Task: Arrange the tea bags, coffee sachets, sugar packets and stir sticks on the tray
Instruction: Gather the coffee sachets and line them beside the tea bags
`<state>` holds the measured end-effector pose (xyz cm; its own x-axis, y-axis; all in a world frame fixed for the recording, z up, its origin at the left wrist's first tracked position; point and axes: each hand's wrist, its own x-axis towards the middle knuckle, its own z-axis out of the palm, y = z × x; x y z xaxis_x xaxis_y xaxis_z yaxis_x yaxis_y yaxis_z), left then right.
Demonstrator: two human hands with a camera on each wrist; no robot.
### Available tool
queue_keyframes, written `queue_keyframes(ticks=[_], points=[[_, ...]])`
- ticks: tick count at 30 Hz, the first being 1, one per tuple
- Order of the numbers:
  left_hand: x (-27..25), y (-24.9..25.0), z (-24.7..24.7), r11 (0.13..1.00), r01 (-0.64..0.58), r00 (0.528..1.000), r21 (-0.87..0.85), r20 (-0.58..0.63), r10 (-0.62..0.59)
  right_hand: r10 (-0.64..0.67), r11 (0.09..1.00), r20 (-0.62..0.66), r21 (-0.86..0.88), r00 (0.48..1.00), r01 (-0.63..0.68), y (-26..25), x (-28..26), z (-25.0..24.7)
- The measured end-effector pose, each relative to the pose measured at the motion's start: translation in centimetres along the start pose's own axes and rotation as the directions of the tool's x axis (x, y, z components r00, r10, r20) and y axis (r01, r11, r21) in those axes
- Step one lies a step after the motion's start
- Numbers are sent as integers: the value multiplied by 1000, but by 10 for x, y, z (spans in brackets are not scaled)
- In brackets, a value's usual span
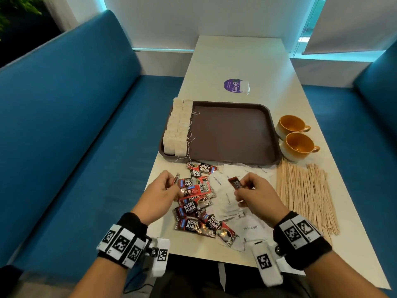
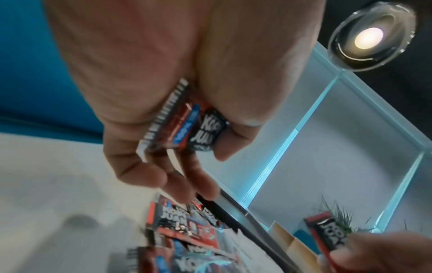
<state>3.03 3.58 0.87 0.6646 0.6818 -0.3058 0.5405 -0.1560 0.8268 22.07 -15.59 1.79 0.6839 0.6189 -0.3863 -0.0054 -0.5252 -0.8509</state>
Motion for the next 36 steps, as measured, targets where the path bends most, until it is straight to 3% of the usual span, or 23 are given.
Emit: queue_keyframes(ticks=[5,8,11,14,18,21,24,31,36], points=[[-5,1,10,974,-59,984,217,177,20,42,999,-7,17,999,-42,5,13,-9],[-9,3,28,902,-126,981,412,186,52,-22,989,-61,-146,998,13,4,24,-12],[-11,-2,38,853,-165,982,495,166,94,-128,939,-8,-323,992,119,-8,36,-9],[-8,-8,41,850,-179,980,495,163,111,-211,861,128,-445,969,246,-27,46,10],[-5,-8,39,859,-202,976,471,168,138,-335,671,328,-574,883,468,-44,57,47],[-5,-7,36,865,-215,973,454,173,151,-297,549,456,-637,839,541,-47,63,69],[-8,-6,28,879,-194,978,436,152,141,-268,459,493,-690,828,560,-45,67,82],[-15,-12,-10,944,-152,988,293,47,145,-270,565,486,-619,831,546,-46,69,78],[-18,-12,-33,974,-143,990,177,20,142,-324,795,366,-394,872,461,-49,52,54]])
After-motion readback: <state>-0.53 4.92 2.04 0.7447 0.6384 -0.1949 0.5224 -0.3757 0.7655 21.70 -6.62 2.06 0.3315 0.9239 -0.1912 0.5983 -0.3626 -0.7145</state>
